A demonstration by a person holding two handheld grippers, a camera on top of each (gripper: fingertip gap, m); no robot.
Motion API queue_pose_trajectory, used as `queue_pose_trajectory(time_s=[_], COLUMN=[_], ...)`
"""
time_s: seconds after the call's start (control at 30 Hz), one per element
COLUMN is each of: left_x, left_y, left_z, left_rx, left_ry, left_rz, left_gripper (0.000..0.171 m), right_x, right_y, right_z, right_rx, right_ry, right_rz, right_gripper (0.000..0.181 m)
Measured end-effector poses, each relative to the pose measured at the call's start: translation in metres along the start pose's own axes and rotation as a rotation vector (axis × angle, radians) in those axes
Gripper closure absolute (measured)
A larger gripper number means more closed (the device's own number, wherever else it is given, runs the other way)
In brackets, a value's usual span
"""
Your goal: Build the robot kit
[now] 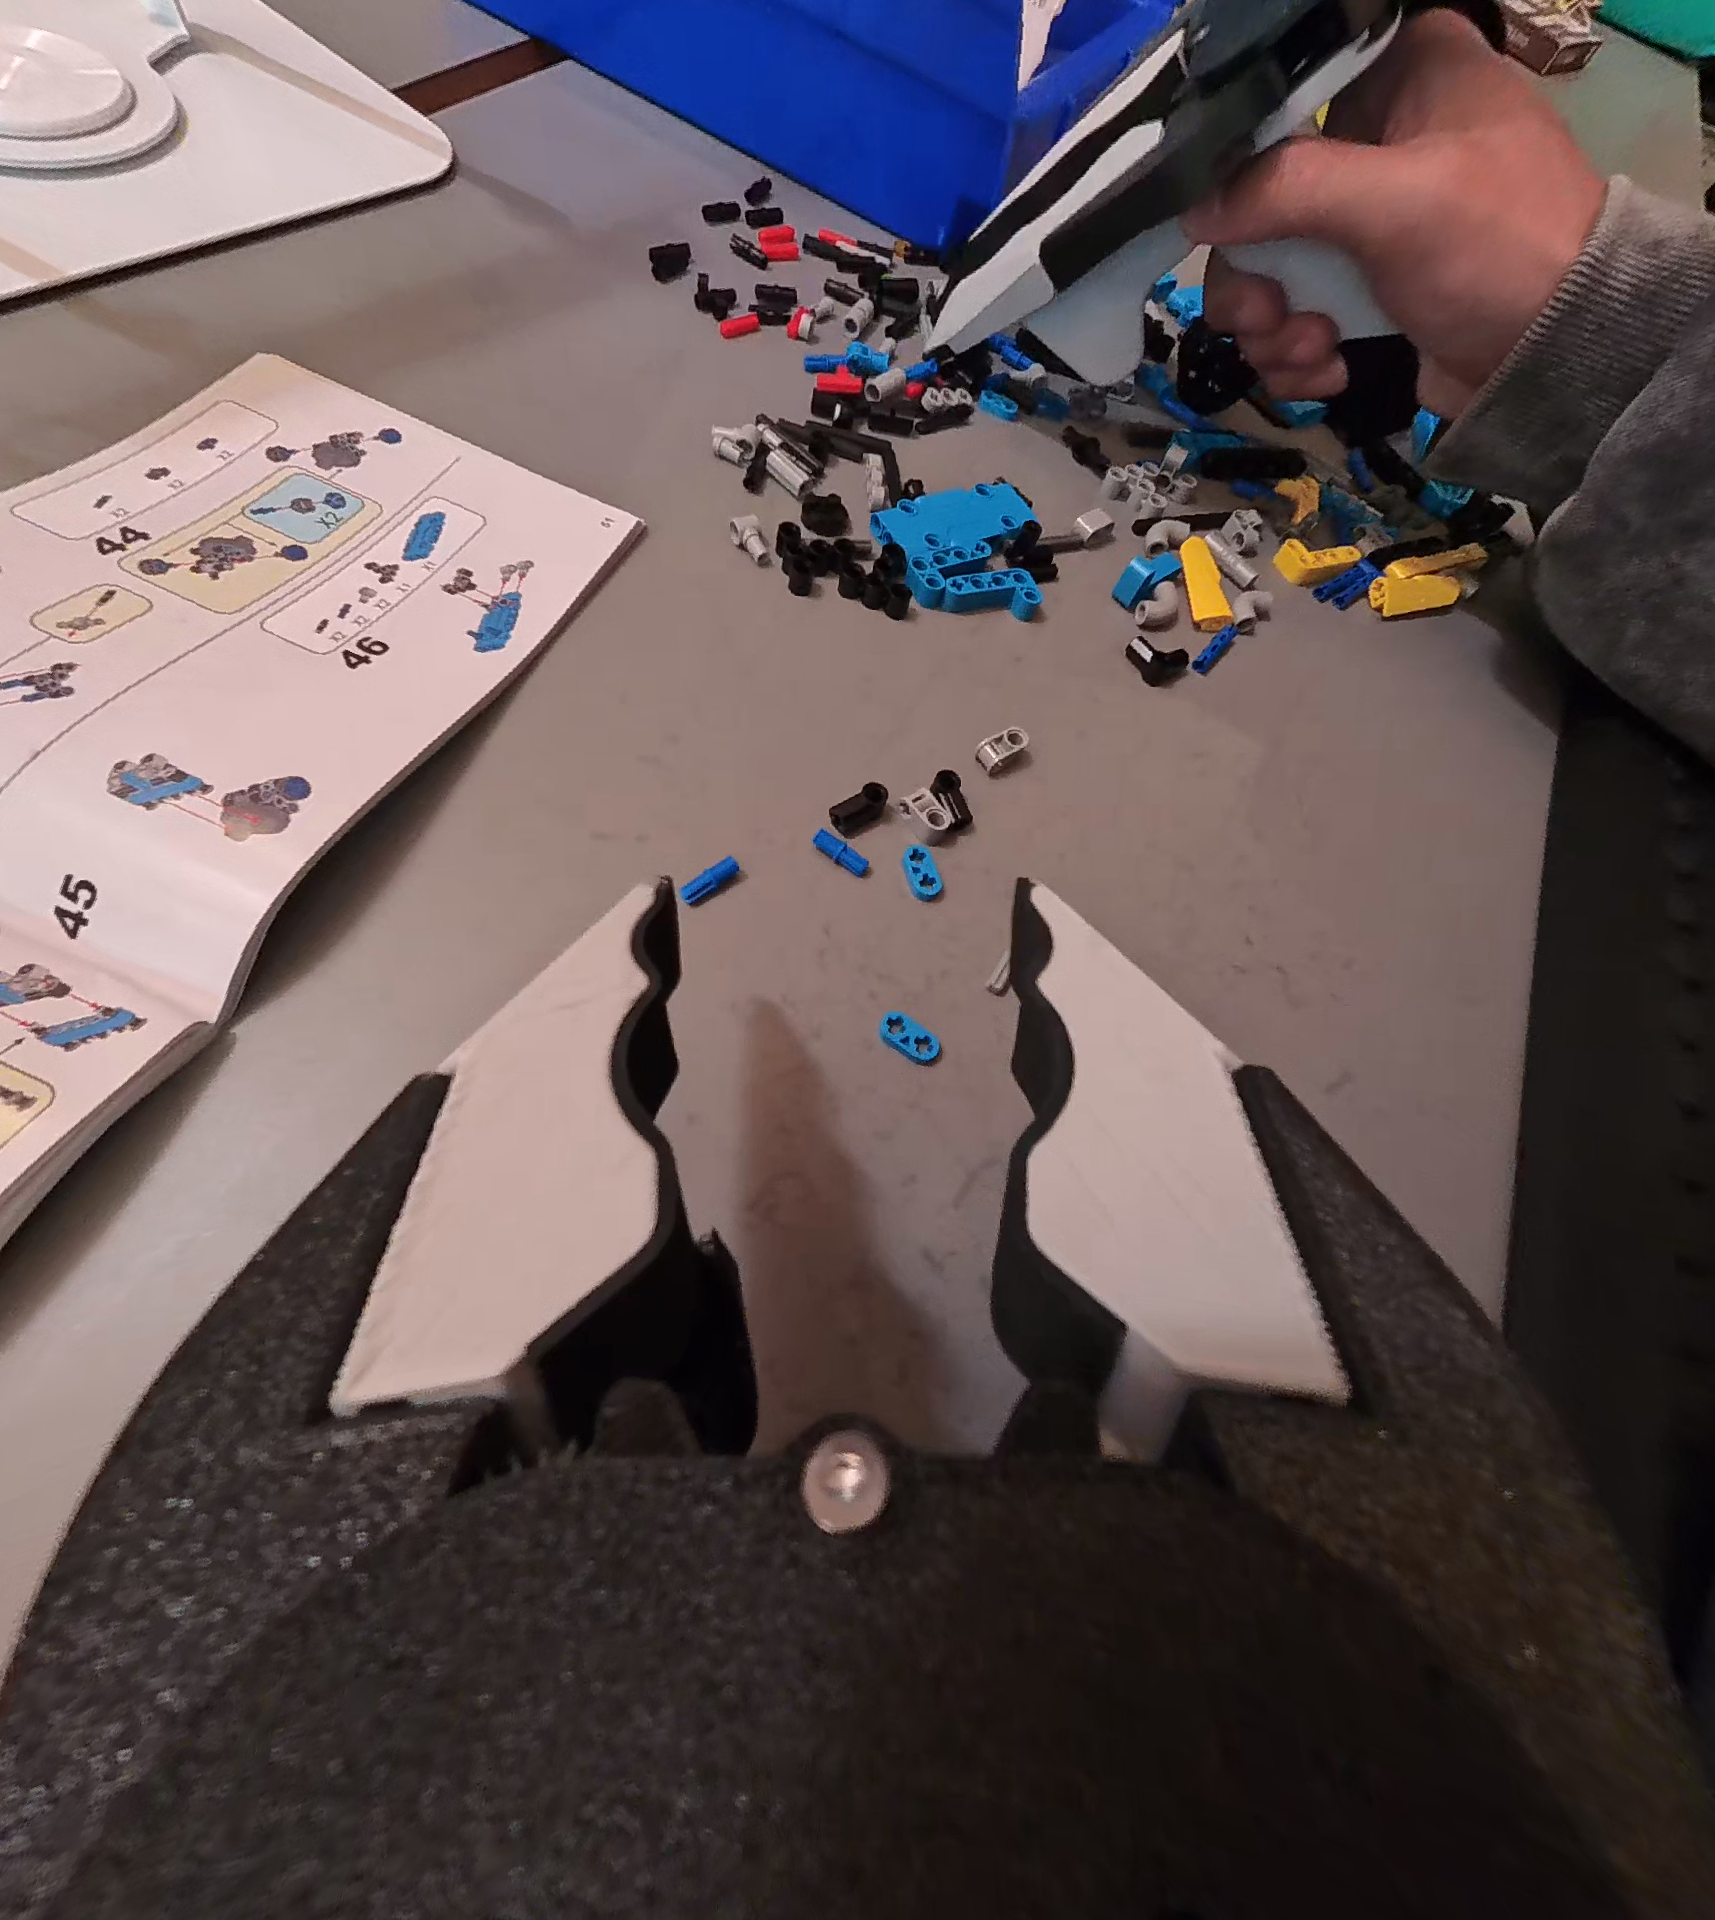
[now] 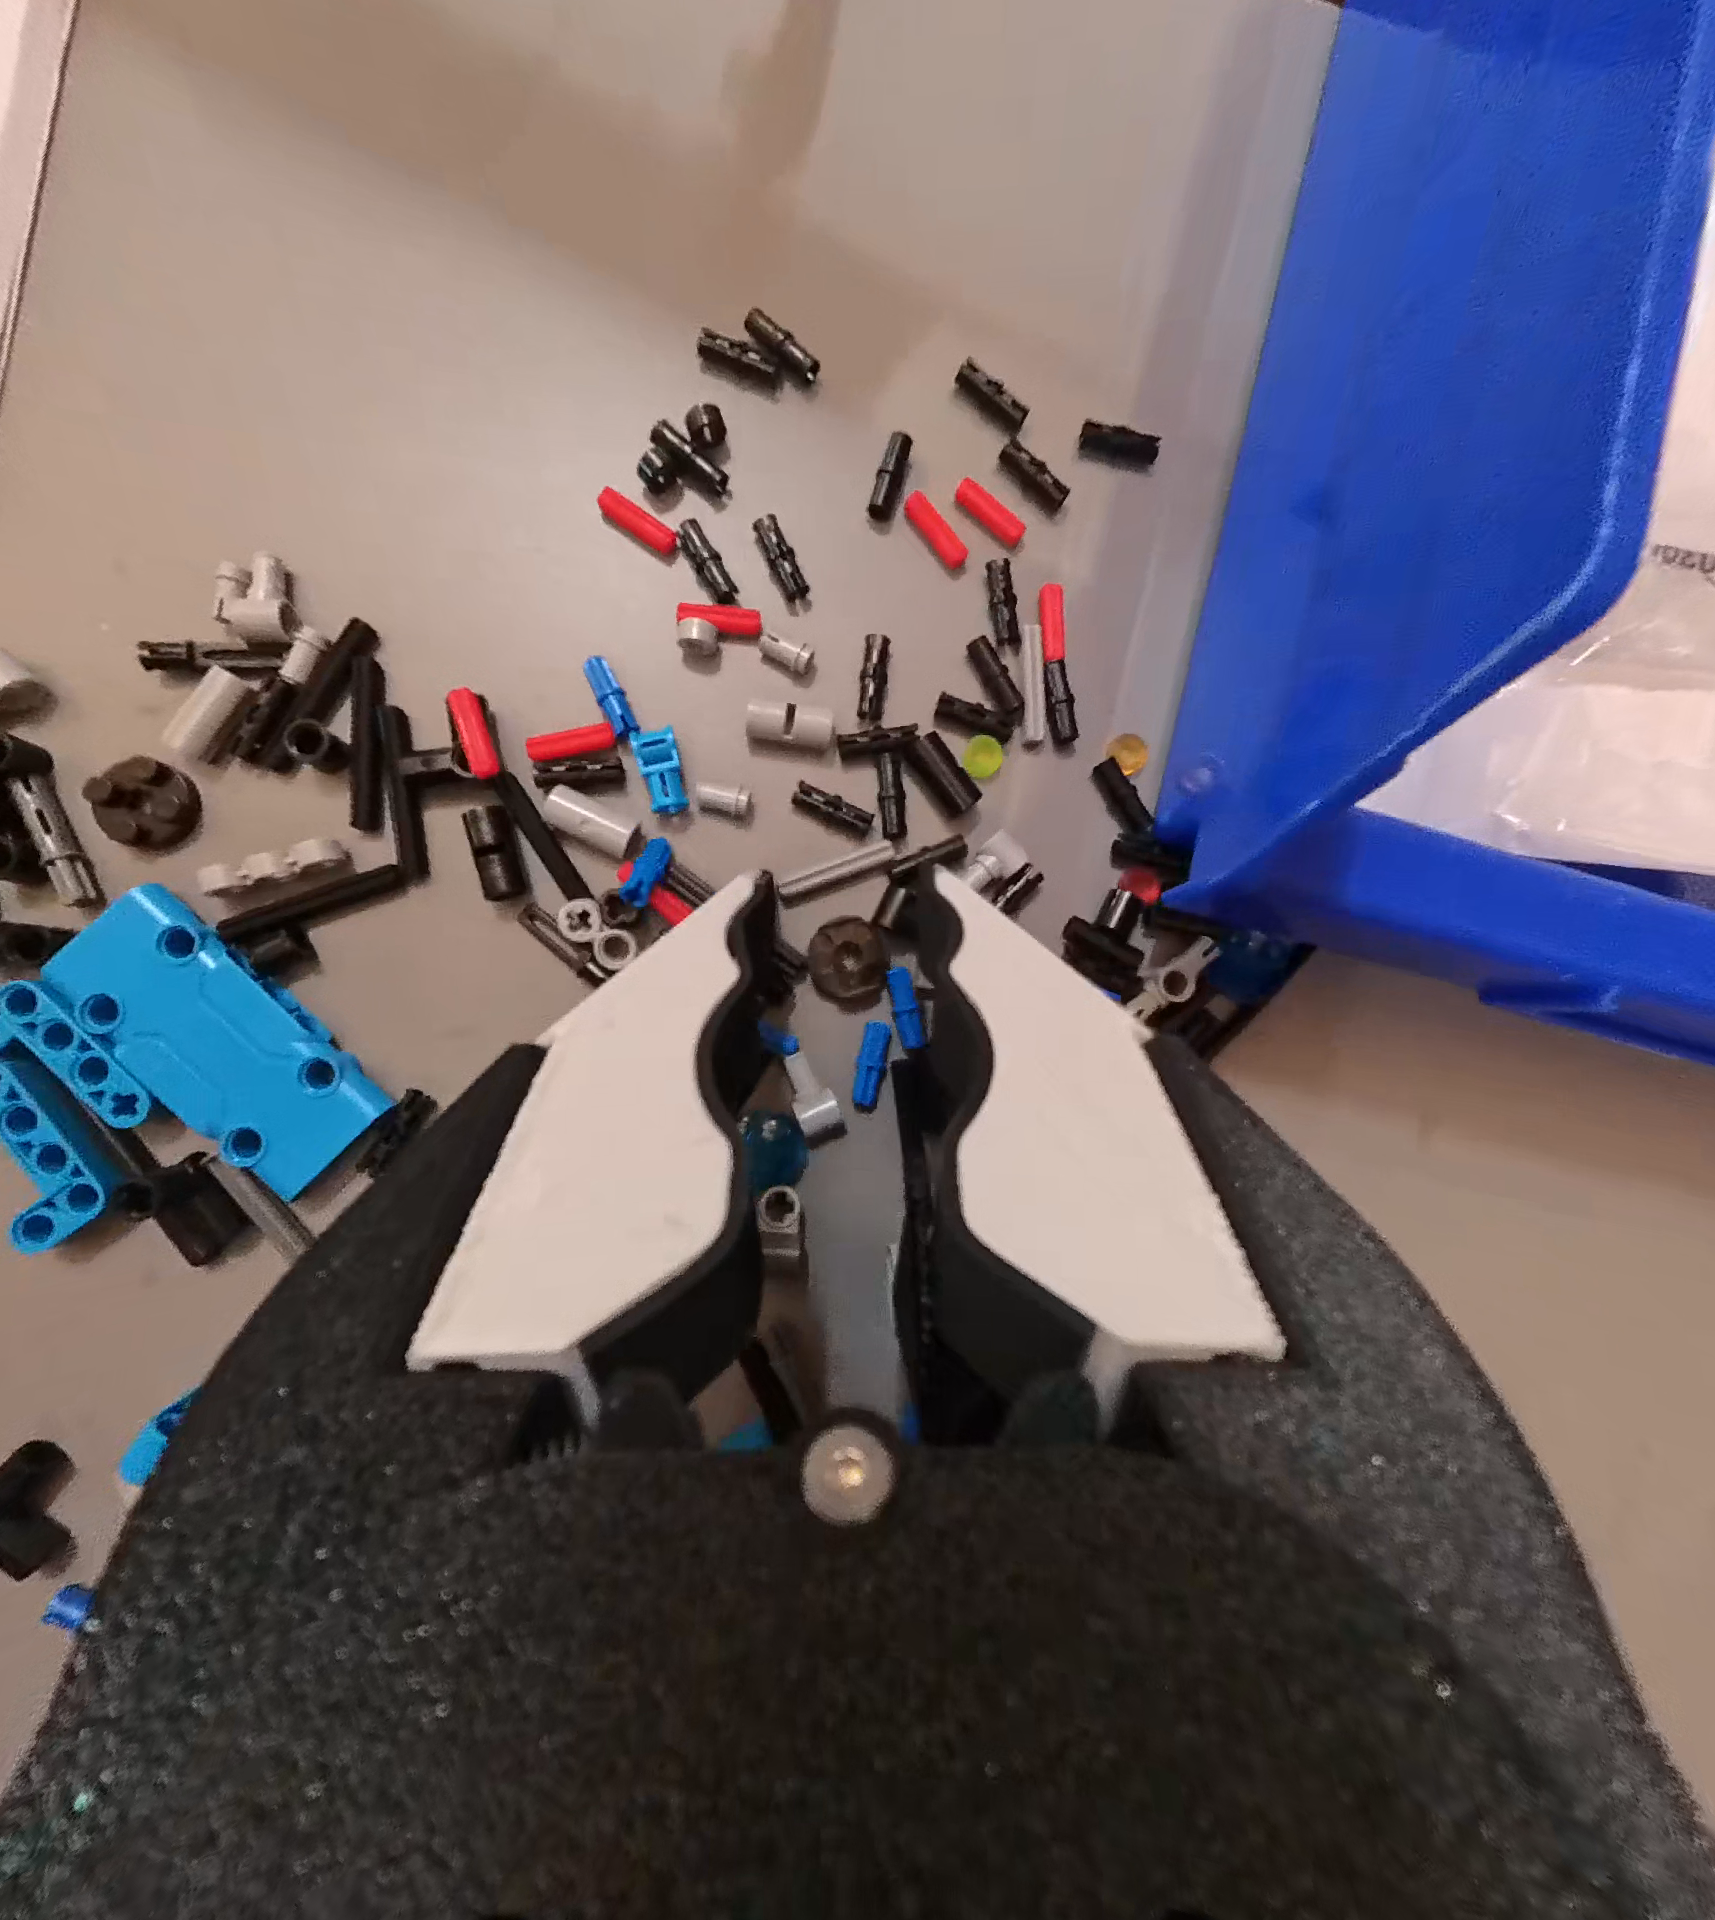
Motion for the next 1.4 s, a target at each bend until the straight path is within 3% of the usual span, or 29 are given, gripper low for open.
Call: queue_pose_trajectory(time_s=[0.93,1.27,1.4], left_x=[0.002,0.003,0.002], left_y=[-0.002,-0.003,-0.004], left_z=[0.002,0.002,-0.001], left_rx=[0.001,0.005,-0.003], left_ry=[-0.017,-0.012,0.001], left_rz=[-0.025,-0.029,-0.028], left_gripper=[0.107,0.107,0.108], right_x=[0.004,0.004,-0.011], right_y=[0.003,0.008,0.010], right_z=[0.004,-0.005,-0.016], right_rx=[0.280,0.148,0.108], right_ry=[0.089,-0.061,-0.018], right_rz=[0.046,-0.014,0.000], right_gripper=[0.166,0.178,0.178])
Point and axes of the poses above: each gripper's, where its closed fingertips meet, x out along the fingers, y out of its top, z = x × y across the jaws, the point moved 10 cm from there along -x, back along the fingers, and after that the axes turned 10 degrees about y, right-handed, at the moved point
